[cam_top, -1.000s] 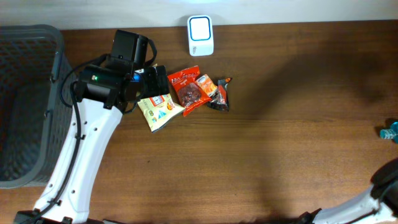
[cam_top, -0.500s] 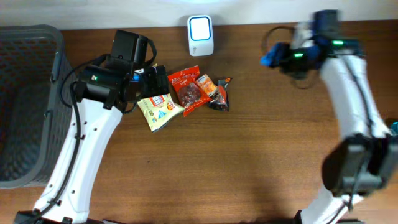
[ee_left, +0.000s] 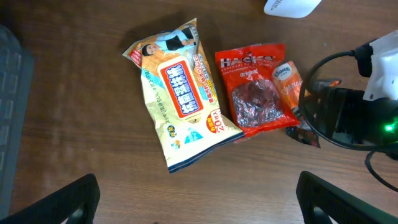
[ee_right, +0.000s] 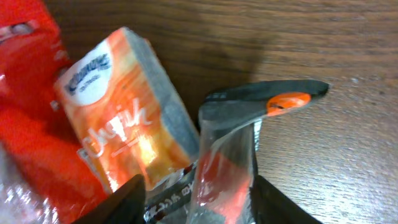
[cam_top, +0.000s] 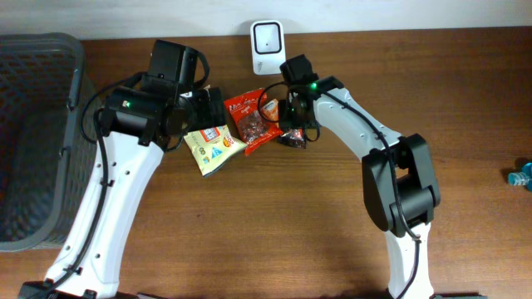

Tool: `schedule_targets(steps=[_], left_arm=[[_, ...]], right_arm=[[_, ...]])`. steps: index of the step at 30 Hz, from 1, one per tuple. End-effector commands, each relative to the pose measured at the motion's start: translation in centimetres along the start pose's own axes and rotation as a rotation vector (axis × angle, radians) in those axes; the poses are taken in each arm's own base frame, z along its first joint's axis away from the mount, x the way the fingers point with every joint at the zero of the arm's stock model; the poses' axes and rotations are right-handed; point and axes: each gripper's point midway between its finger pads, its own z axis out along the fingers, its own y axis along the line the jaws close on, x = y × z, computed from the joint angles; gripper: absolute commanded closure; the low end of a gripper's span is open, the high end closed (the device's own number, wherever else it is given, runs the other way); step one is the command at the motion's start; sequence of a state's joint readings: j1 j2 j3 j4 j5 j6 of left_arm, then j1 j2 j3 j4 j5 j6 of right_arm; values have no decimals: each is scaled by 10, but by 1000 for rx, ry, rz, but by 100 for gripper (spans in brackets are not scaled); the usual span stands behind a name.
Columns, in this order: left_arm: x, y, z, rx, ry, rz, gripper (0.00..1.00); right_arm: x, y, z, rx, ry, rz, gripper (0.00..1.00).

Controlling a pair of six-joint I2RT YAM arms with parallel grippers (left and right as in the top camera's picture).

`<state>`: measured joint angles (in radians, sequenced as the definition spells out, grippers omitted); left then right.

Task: Scan the item barcode
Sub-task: 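Reach back and grasp the dark snack bag with right gripper, then carry the dark snack bag right and drop it by the bottle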

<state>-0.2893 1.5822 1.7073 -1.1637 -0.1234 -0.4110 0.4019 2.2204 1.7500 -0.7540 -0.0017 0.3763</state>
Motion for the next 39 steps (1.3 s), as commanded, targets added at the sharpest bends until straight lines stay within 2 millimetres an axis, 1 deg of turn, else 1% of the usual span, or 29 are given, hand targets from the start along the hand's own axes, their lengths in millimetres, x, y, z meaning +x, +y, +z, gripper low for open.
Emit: schedule_targets(steps=[1, 3, 10, 11, 12, 14, 17, 19, 20, 23, 24, 25, 27, 32, 33, 35, 37, 39], left_arm=[[-1, 0, 0, 1, 1, 6, 1], [0, 0, 0, 2, 1, 7, 1], [0, 0, 0, 2, 1, 7, 1], [0, 0, 0, 2, 1, 7, 1], [0, 0, 0, 2, 1, 7, 1], [-1, 0, 0, 2, 0, 7, 1], [0, 0, 0, 2, 1, 7, 1], [0, 0, 0, 2, 1, 7, 1], [-1, 0, 0, 2, 1, 6, 1], [0, 0, 0, 2, 1, 7, 1], [0, 0, 0, 2, 1, 7, 1], [0, 0, 0, 2, 1, 7, 1], [-1, 1, 0, 1, 1, 6, 1], [0, 0, 0, 2, 1, 8, 1], [0, 0, 0, 3, 1, 8, 1], [0, -1, 0, 3, 1, 9, 1], [0, -2, 0, 5, 1, 12, 1], [0, -2, 0, 5, 1, 12, 1]], right_arm=[[0, -17, 7, 103, -23, 21, 50], [4, -23, 12, 121, -20, 22, 51], [8, -25, 16, 124, -14, 23, 57], [8, -26, 16, 129, -14, 23, 61], [8, -30, 16, 150, -19, 23, 62], [10, -32, 18, 159, -17, 23, 63], [15, -37, 28, 157, -23, 35, 62], [16, -38, 29, 158, -22, 35, 63], [14, -37, 29, 155, -30, 35, 71], [13, -36, 28, 154, -32, 35, 76], [10, -35, 24, 153, -34, 35, 83], [7, -34, 19, 153, -34, 35, 85], [2, -32, 10, 153, -34, 35, 85], [-3, -29, -4, 156, -24, 26, 94], [-5, -29, -5, 155, -28, 26, 95], [-17, -24, -12, 143, -59, 17, 96], [-35, -17, -25, 126, -104, -25, 96], [-62, -6, -38, 94, -196, -48, 96]])
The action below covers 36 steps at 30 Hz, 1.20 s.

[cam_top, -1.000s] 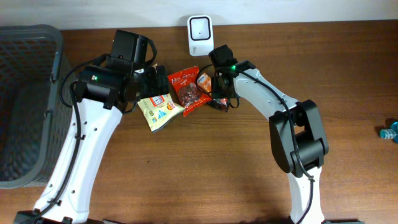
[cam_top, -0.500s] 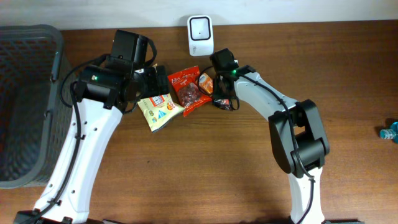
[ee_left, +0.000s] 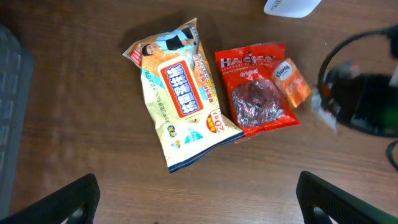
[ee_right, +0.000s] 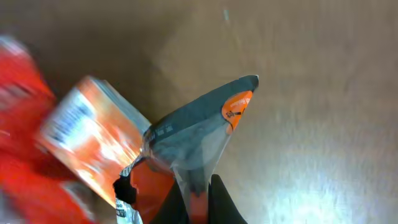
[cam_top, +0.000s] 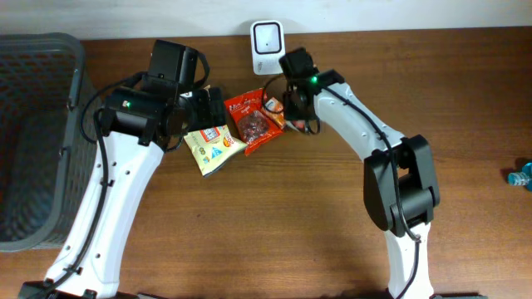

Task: Scan the item barcode
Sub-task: 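Carry the dark snack bag right and drop it by the bottle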

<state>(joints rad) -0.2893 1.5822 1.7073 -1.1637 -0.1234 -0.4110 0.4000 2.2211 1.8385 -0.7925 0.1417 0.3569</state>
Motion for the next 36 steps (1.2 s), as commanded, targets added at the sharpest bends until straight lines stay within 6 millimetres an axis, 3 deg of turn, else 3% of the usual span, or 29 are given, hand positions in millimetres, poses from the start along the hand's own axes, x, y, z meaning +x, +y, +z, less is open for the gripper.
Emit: schedule_targets(steps=[1, 5, 8, 13, 18, 21, 26, 28, 30, 31, 34, 36], left_arm=[[0, -2, 0, 5, 1, 11, 1], [0, -2, 0, 5, 1, 12, 1], [0, -2, 0, 5, 1, 12, 1], [0, -2, 0, 5, 1, 11, 1], [0, -2, 0, 5, 1, 11, 1], [0, -1, 0, 4, 1, 11, 1], [0, -1, 0, 4, 1, 11, 1], [0, -1, 0, 4, 1, 11, 1], [0, -1, 0, 4, 1, 11, 1], [0, -1, 0, 4, 1, 11, 1], [0, -1, 0, 4, 1, 11, 1], [0, -1, 0, 4, 1, 11, 1]], right_arm=[[-49, 12, -17, -46, -166, -31, 96], [-108, 32, -37, -111, -426, -95, 96], [-142, 44, -44, -155, -586, -71, 96], [-160, 55, -11, -163, -707, -113, 96], [-170, 57, -18, -156, -773, -145, 96], [-176, 41, -23, -69, -793, -105, 96], [-197, -23, -76, 72, -834, 34, 96], [-196, -85, -88, 101, -782, 209, 96], [-182, -150, -83, 150, -699, 390, 96], [-160, -206, -71, 219, -605, 506, 96], [-104, -309, -59, 376, -414, 635, 96], [-67, -375, -62, 462, -329, 728, 96]])
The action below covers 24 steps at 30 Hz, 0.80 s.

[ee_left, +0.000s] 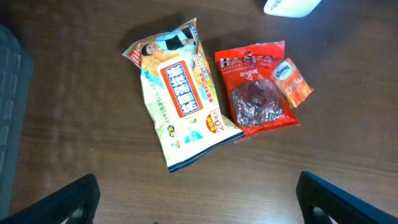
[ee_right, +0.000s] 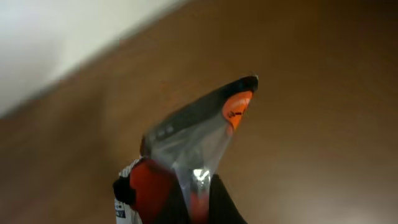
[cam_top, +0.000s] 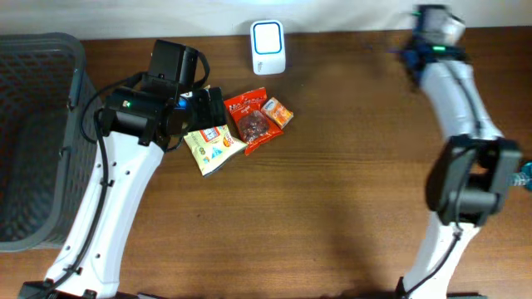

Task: Scan the item barcode
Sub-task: 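Carry the dark snack bag right and drop it by the bottle, then reach back and grasp the small orange Kleenex box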

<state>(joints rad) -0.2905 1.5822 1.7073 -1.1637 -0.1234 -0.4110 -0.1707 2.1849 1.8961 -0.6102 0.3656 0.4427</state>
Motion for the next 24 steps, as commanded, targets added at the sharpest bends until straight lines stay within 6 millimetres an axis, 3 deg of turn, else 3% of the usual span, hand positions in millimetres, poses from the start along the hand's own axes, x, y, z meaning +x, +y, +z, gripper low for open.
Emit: schedule_targets(steps=[1, 6, 9, 13, 18, 19, 22, 24], left_arm=[[0, -1, 0, 4, 1, 10, 1], [0, -1, 0, 4, 1, 10, 1], [0, -1, 0, 4, 1, 10, 1], [0, -1, 0, 4, 1, 10, 1], [0, -1, 0, 4, 1, 10, 1], [0, -1, 0, 4, 1, 10, 1], [0, -1, 0, 4, 1, 10, 1], [0, -1, 0, 4, 1, 10, 1]], right_arm=[[-18, -81, 10, 123, 26, 131, 96], [-19, -208, 35, 294, 78, 289, 96], [-2, -259, 54, 362, 129, 348, 96], [18, -292, 69, 412, 182, 382, 95], [25, -313, 68, 440, 206, 406, 77], [27, -315, 67, 448, 212, 405, 57], [29, -320, 59, 460, 234, 400, 37], [13, -320, 40, 454, 211, 405, 37]])
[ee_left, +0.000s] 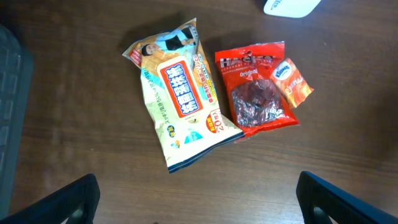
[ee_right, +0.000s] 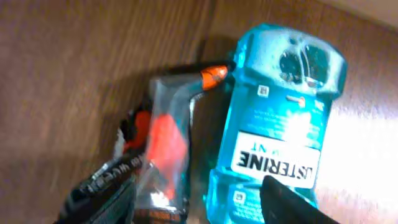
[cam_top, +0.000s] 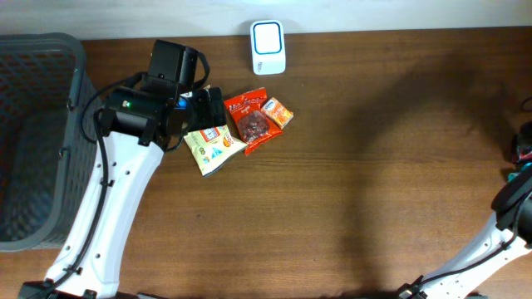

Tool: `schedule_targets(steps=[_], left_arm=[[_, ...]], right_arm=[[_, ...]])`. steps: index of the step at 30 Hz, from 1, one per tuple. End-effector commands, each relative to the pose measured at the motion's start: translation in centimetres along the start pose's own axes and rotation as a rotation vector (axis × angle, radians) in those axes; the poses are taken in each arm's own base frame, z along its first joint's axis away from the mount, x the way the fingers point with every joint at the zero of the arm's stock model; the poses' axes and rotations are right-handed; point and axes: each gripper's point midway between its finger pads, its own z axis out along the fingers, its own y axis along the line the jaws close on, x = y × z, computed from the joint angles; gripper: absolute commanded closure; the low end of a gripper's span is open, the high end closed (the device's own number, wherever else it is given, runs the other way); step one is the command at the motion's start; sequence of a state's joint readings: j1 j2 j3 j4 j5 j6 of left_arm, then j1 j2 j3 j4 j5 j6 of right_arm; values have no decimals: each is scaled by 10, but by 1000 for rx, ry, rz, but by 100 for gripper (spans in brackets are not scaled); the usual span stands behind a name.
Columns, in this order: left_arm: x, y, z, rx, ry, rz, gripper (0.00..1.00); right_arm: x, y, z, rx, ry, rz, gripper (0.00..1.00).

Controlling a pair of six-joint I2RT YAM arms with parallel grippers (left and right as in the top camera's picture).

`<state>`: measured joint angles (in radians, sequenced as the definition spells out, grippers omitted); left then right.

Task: Scan the item barcode
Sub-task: 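Reach back and grasp the small orange Kleenex box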

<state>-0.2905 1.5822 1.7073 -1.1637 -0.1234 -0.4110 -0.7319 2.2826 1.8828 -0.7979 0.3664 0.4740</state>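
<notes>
A black-and-clear packet with orange marks (ee_right: 163,142) lies on the wood against a blue Listerine bottle (ee_right: 281,118). My right gripper (ee_right: 198,210) hangs over both, open, one finger on either side, nothing gripped. The white scanner (cam_top: 268,36) stands at the table's back edge. In front of it lie a yellow snack pack (ee_left: 177,93), a red Haribo bag (ee_left: 255,89) and an orange tissue pack (ee_left: 292,81). My left gripper (ee_left: 199,202) hovers above these three, open and empty.
A dark mesh basket (cam_top: 33,124) fills the table's left end. My right arm (cam_top: 511,199) reaches in at the far right edge, mostly out of the overhead view. The left arm (cam_top: 125,166) stretches from the front left to the snack pile.
My right gripper was shut on the packet, held up at the back right. Now it is open at the far right edge and the packet lies beside the Listerine bottle. The left arm is unchanged.
My right gripper stood open around the packet next to the tissue pack. Then it was shut on it close to the scanner. Later it held the packet at the back right corner, and now the packet rests released by the blue bottle.
</notes>
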Motion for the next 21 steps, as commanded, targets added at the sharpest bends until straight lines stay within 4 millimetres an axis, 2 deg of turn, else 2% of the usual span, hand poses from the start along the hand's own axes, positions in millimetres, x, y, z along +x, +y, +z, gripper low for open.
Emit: schedule_targets(steps=[1, 4, 5, 6, 7, 8, 9, 10, 11, 13, 15, 16, 21], left_arm=[[0, -1, 0, 4, 1, 10, 1], [0, -1, 0, 4, 1, 10, 1], [0, -1, 0, 4, 1, 10, 1], [0, -1, 0, 4, 1, 10, 1], [0, -1, 0, 4, 1, 10, 1], [0, -1, 0, 4, 1, 10, 1], [0, -1, 0, 4, 1, 10, 1], [0, -1, 0, 4, 1, 10, 1], [0, -1, 0, 4, 1, 10, 1], [0, -1, 0, 4, 1, 10, 1], [0, -1, 0, 4, 1, 10, 1], [0, -1, 0, 4, 1, 10, 1], [0, -1, 0, 4, 1, 10, 1]], right_arm=[[-42, -8, -66, -46, -112, 47, 35], [-66, -6, -127, -111, -213, 71, 26], [-73, -5, -155, -143, -258, 80, 24], [-78, -2, -200, -210, -322, 84, 23], [-74, 7, -227, -276, -337, 70, 22], [-61, 24, -251, -385, -316, 35, 21], [-33, 52, -281, -542, -248, -36, 19], [-3, 76, -300, -668, -159, -106, 14], [43, 104, -319, -792, -20, -202, 10], [110, 138, -332, -861, 151, -341, 7], [161, 160, -338, -860, 237, -454, 2], [196, 175, -344, -866, 268, -565, 2], [308, 211, -365, -884, 353, -835, 2]])
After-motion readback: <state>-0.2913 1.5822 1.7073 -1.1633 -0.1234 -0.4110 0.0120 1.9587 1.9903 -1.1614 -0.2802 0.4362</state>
